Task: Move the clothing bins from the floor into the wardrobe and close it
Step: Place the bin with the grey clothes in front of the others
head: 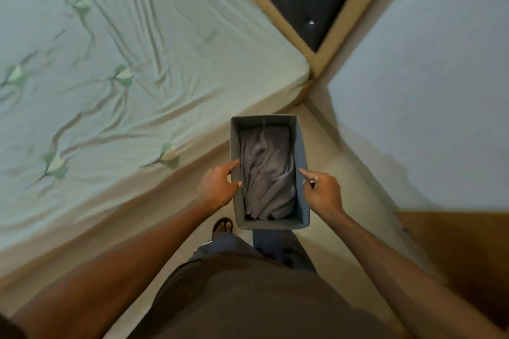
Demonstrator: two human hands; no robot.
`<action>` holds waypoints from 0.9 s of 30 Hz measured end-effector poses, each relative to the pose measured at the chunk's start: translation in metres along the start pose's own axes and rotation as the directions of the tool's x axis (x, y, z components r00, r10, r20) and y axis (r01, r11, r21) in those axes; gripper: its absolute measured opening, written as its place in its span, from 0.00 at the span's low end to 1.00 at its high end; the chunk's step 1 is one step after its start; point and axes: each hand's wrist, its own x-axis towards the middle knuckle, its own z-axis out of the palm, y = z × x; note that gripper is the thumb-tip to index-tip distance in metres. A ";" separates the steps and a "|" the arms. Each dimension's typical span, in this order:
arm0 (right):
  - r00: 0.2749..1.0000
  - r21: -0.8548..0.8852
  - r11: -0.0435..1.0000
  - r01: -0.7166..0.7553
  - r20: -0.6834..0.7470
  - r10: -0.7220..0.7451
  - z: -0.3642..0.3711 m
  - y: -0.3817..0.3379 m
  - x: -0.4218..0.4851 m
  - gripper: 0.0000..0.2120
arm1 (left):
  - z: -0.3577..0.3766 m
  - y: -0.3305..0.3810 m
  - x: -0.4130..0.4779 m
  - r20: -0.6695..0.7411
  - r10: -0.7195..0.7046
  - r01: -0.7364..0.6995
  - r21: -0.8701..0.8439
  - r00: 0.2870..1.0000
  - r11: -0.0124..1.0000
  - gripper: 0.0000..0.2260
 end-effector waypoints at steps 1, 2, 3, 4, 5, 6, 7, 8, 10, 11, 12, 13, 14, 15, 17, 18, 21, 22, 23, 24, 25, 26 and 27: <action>0.998 0.017 0.999 -0.051 -0.022 0.051 0.000 0.008 -0.013 0.17 | 0.003 0.007 0.000 0.031 0.029 -0.030 0.026 0.999 0.999 0.28; 0.994 0.036 0.994 -0.099 -0.052 0.101 -0.002 0.020 -0.028 0.18 | 0.008 0.018 -0.002 0.075 0.069 -0.073 0.059 0.995 0.996 0.27; 0.989 0.052 0.990 -0.129 -0.071 0.132 -0.003 0.029 -0.039 0.18 | 0.013 0.027 -0.003 0.107 0.101 -0.110 0.082 0.989 0.991 0.27; 0.985 0.065 0.987 -0.149 -0.083 0.154 -0.005 0.038 -0.049 0.18 | 0.018 0.036 -0.004 0.132 0.132 -0.146 0.102 0.982 0.984 0.27; 0.981 0.075 0.984 -0.161 -0.094 0.168 -0.007 0.047 -0.057 0.18 | 0.023 0.044 -0.005 0.158 0.158 -0.177 0.117 0.975 0.977 0.27; 0.973 0.097 0.977 -0.188 -0.120 0.199 -0.014 0.060 -0.068 0.18 | 0.033 0.059 -0.007 0.199 0.196 -0.225 0.138 0.960 0.964 0.27; 0.962 0.121 0.969 -0.214 -0.148 0.230 -0.021 0.074 -0.077 0.18 | 0.044 0.073 -0.007 0.243 0.227 -0.269 0.159 0.943 0.950 0.27; 0.954 0.133 0.963 -0.235 -0.160 0.255 -0.026 0.085 -0.083 0.18 | 0.052 0.084 -0.008 0.271 0.247 -0.299 0.172 0.931 0.939 0.27; 0.928 0.162 0.943 -0.290 -0.193 0.318 -0.040 0.109 -0.097 0.18 | 0.071 0.113 -0.009 0.321 0.289 -0.366 0.212 0.902 0.906 0.27; 0.916 0.175 0.935 -0.309 -0.208 0.342 -0.048 0.120 -0.102 0.19 | 0.081 0.127 -0.011 0.337 0.303 -0.391 0.234 0.892 0.890 0.27; 0.902 0.194 0.925 -0.327 -0.228 0.367 -0.057 0.132 -0.108 0.18 | 0.093 0.143 -0.011 0.354 0.319 -0.418 0.248 0.879 0.874 0.27; 0.888 0.208 0.916 -0.342 -0.248 0.388 -0.065 0.144 -0.112 0.18 | 0.104 0.159 -0.012 0.371 0.332 -0.438 0.252 0.868 0.863 0.27; 0.875 0.222 0.909 -0.353 -0.264 0.405 -0.072 0.155 -0.117 0.18 | 0.116 0.173 -0.013 0.380 0.348 -0.457 0.250 0.857 0.853 0.27; 0.859 0.242 0.899 -0.366 -0.283 0.426 -0.081 0.170 -0.124 0.18 | 0.131 0.190 -0.016 0.392 0.367 -0.480 0.248 0.844 0.841 0.26; 0.823 0.272 0.878 -0.393 -0.322 0.468 -0.097 0.199 -0.136 0.17 | 0.162 0.219 -0.019 0.409 0.404 -0.517 0.215 0.818 0.828 0.26; 0.808 0.278 0.869 -0.408 -0.332 0.486 -0.103 0.209 -0.143 0.18 | 0.174 0.230 -0.021 0.421 0.425 -0.535 0.189 0.801 0.823 0.26; 0.760 0.314 0.832 -0.458 -0.346 0.550 -0.120 0.243 -0.168 0.18 | 0.215 0.263 -0.032 0.503 0.463 -0.596 0.138 0.730 0.791 0.25; 0.731 0.340 0.810 -0.478 -0.358 0.581 -0.126 0.257 -0.179 0.18 | 0.232 0.278 -0.036 0.540 0.472 -0.622 0.126 0.696 0.773 0.25; 0.707 0.357 0.792 -0.494 -0.365 0.606 -0.131 0.267 -0.186 0.19 | 0.245 0.291 -0.041 0.565 0.482 -0.644 0.116 0.669 0.756 0.25; 0.686 0.368 0.780 -0.506 -0.377 0.623 -0.133 0.276 -0.192 0.19 | 0.257 0.303 -0.045 0.584 0.505 -0.675 0.104 0.636 0.730 0.24; 0.646 0.388 0.756 -0.527 -0.395 0.653 -0.139 0.288 -0.201 0.18 | 0.274 0.323 -0.052 0.612 0.527 -0.715 0.091 0.589 0.694 0.24; 0.611 0.405 0.736 -0.543 -0.411 0.677 -0.143 0.296 -0.207 0.18 | 0.286 0.337 -0.059 0.633 0.540 -0.742 0.083 0.555 0.665 0.24; 0.554 0.432 0.702 -0.566 -0.431 0.712 -0.151 0.306 -0.215 0.18 | 0.304 0.359 -0.066 0.657 0.560 -0.781 0.071 0.504 0.620 0.23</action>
